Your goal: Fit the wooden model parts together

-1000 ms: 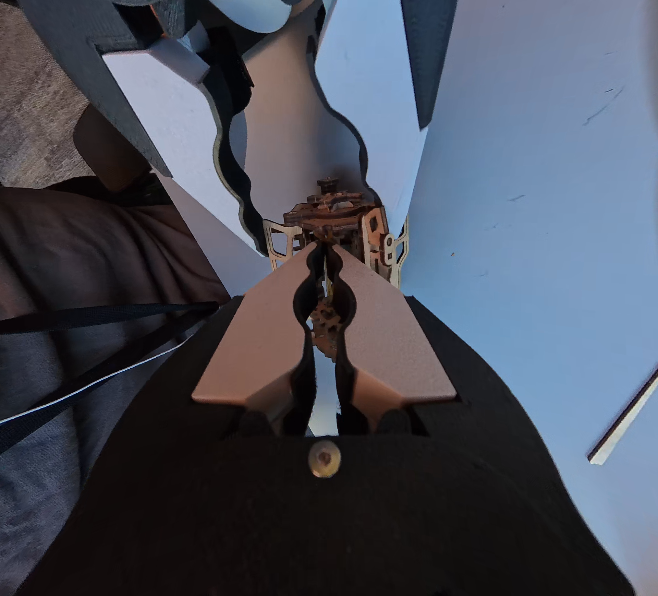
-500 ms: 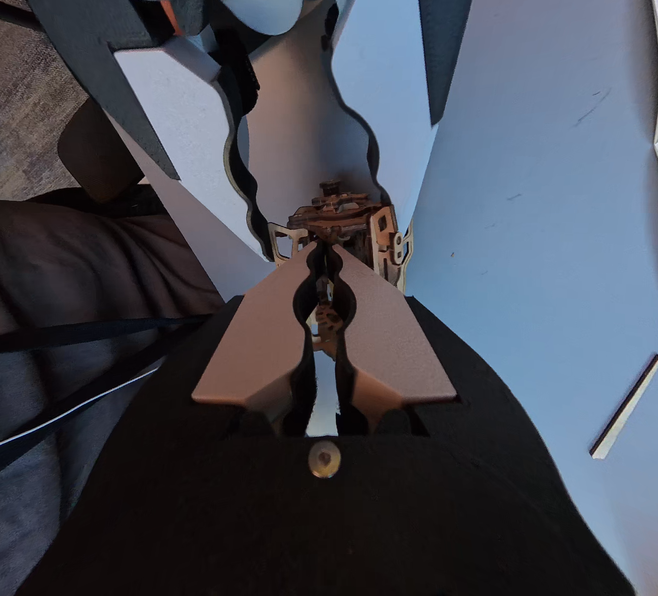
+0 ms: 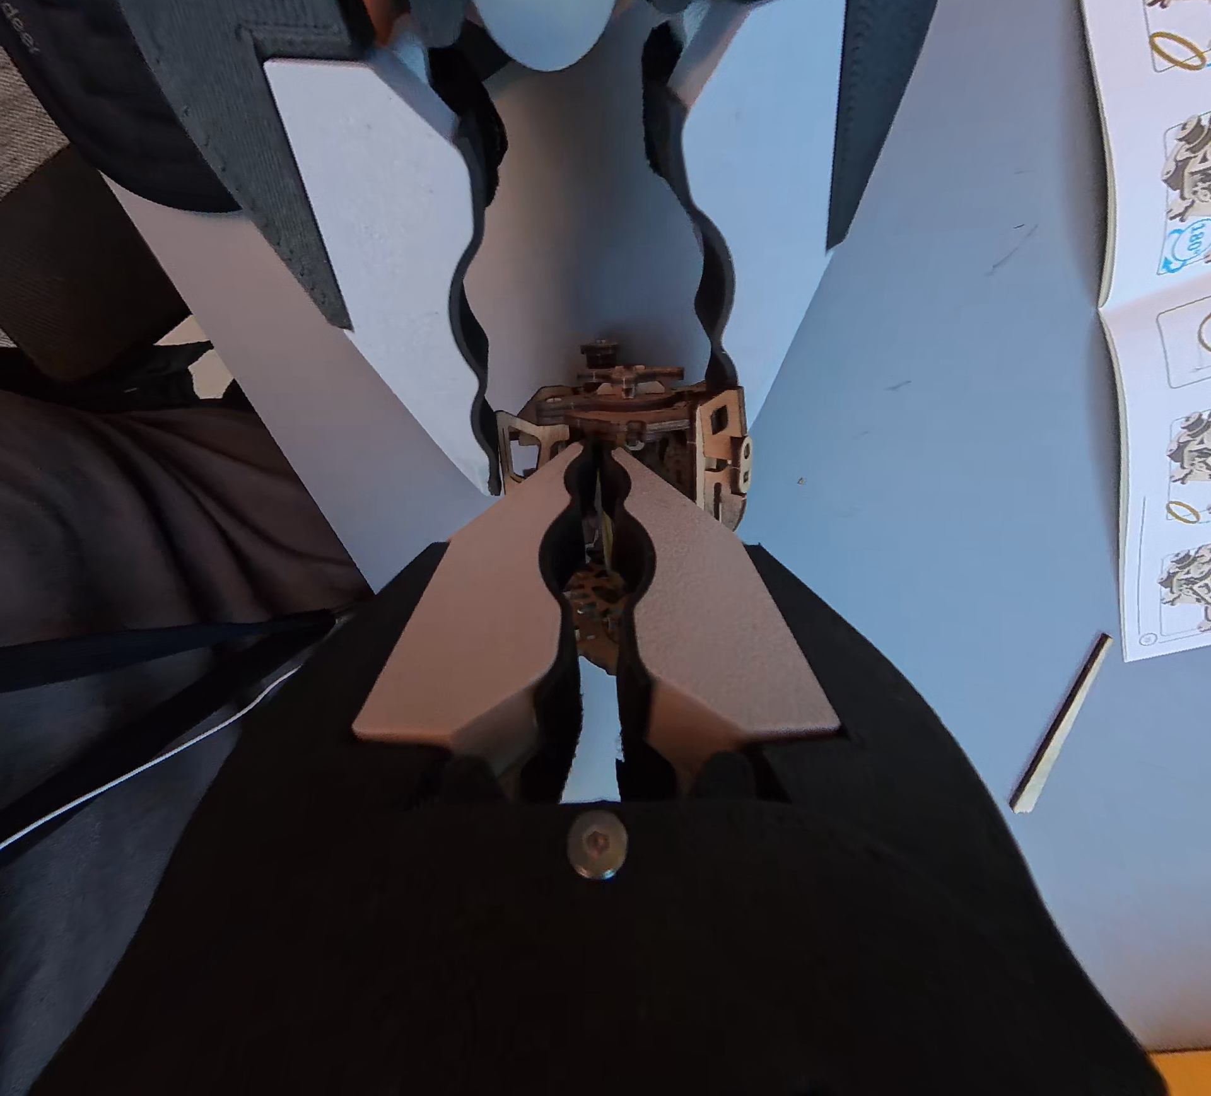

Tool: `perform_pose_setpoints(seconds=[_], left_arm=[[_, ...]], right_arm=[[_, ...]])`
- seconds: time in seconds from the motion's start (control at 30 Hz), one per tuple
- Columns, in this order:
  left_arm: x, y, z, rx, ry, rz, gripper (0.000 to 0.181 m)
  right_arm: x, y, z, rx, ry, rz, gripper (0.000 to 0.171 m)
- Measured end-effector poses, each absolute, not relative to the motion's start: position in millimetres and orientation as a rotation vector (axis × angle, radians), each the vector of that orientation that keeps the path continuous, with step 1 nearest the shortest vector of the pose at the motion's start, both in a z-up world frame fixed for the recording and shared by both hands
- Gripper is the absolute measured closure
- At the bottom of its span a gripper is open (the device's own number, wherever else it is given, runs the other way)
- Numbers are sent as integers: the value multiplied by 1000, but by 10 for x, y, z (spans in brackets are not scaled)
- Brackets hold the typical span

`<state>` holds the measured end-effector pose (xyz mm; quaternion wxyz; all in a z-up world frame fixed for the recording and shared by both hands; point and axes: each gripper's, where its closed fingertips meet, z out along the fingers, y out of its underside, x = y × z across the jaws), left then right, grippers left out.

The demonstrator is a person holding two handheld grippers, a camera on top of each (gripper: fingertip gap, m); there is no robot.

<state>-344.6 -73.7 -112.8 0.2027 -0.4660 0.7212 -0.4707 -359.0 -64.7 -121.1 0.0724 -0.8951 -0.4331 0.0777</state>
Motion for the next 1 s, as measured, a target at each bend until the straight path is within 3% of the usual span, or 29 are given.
perform_pose_setpoints(seconds=[1.0], left_arm=[[-3436, -728, -1118, -1308, 1994, -1322, 116]], right_arm=[[-3603, -632, -1185, -2736, -1184, 310, 171]])
